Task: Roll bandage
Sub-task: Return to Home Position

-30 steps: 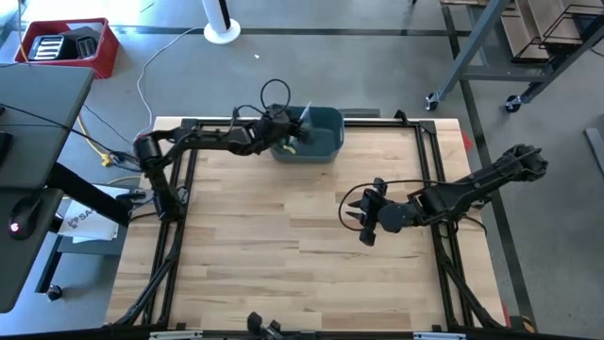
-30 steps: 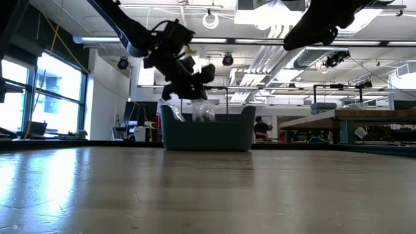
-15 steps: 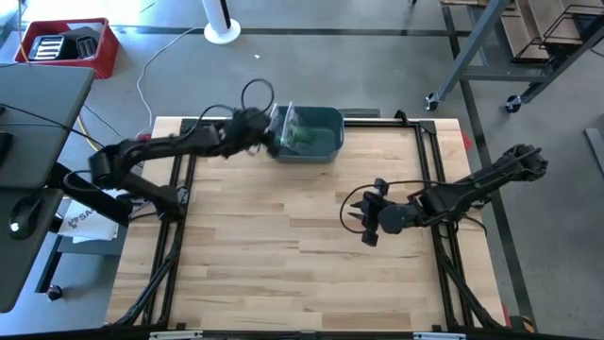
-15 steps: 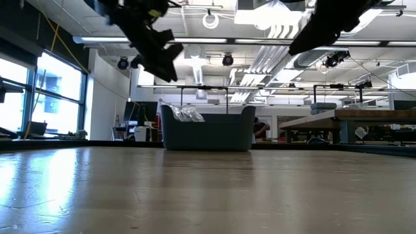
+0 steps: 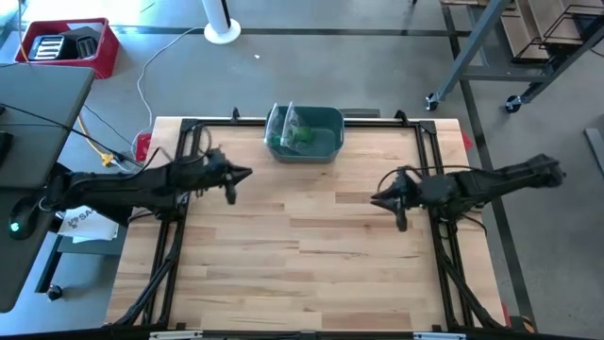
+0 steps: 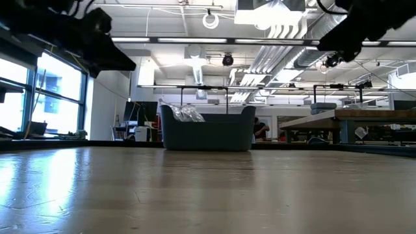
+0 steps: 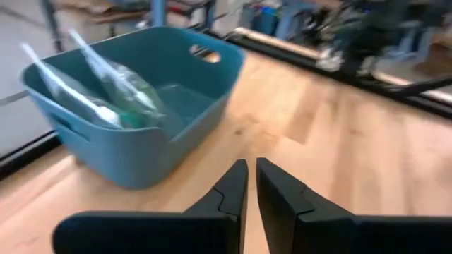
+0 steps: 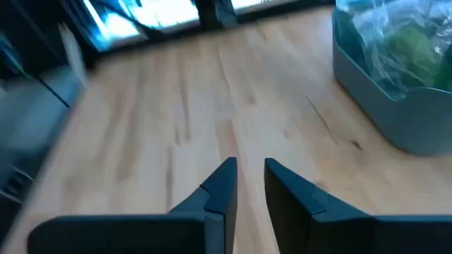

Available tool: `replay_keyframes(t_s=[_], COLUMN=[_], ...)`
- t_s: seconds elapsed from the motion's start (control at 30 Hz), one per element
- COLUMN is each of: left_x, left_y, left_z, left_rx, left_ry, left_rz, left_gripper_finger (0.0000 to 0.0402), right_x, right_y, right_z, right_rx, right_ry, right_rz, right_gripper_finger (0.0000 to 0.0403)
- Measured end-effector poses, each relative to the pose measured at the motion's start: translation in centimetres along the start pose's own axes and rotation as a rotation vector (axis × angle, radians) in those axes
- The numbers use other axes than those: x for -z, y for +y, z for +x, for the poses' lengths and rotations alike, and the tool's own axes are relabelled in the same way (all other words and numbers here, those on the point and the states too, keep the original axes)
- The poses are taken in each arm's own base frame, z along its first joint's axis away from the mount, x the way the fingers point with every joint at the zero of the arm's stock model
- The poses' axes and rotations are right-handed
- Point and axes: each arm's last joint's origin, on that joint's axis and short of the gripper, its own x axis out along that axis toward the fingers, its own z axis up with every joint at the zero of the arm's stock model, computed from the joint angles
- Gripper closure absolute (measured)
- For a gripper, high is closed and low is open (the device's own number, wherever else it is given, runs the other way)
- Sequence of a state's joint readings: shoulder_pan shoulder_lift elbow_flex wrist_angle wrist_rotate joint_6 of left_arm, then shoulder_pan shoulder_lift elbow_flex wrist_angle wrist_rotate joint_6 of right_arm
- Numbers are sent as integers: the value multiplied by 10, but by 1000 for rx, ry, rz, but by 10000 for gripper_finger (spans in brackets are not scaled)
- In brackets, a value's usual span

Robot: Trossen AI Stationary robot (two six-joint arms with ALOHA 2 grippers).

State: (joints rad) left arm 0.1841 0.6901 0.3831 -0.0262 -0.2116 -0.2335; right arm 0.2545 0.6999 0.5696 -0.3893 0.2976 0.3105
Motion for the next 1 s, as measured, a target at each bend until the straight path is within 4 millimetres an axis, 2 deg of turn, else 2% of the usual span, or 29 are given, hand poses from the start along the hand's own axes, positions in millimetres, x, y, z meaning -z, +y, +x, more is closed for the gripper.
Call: replay_keyframes(t_s=[0.17, 0.4, 0.63, 0.8, 1.0], left_x=[16, 23, 35, 44, 46], left_y=[-2, 2, 9, 13, 14], left_z=[-20, -40, -53, -60, -62], left_rx=[131, 195, 215, 215, 214], left_ry=[-84, -191, -274, -261, -261], left_rz=[26, 60, 67, 72, 78], left_gripper_finger=[386, 387, 387, 387, 387], right_x=[29, 49, 61, 70, 75], right_y=[-23, -41, -45, -46, -46], right_z=[-3, 0, -1, -3, -6], right_rx=[-125, -132, -138, -154, -208], right_ry=[-214, -343, -434, -467, -510], right_rz=[132, 113, 38, 38, 0], right_gripper_finger=[354, 375, 380, 380, 380])
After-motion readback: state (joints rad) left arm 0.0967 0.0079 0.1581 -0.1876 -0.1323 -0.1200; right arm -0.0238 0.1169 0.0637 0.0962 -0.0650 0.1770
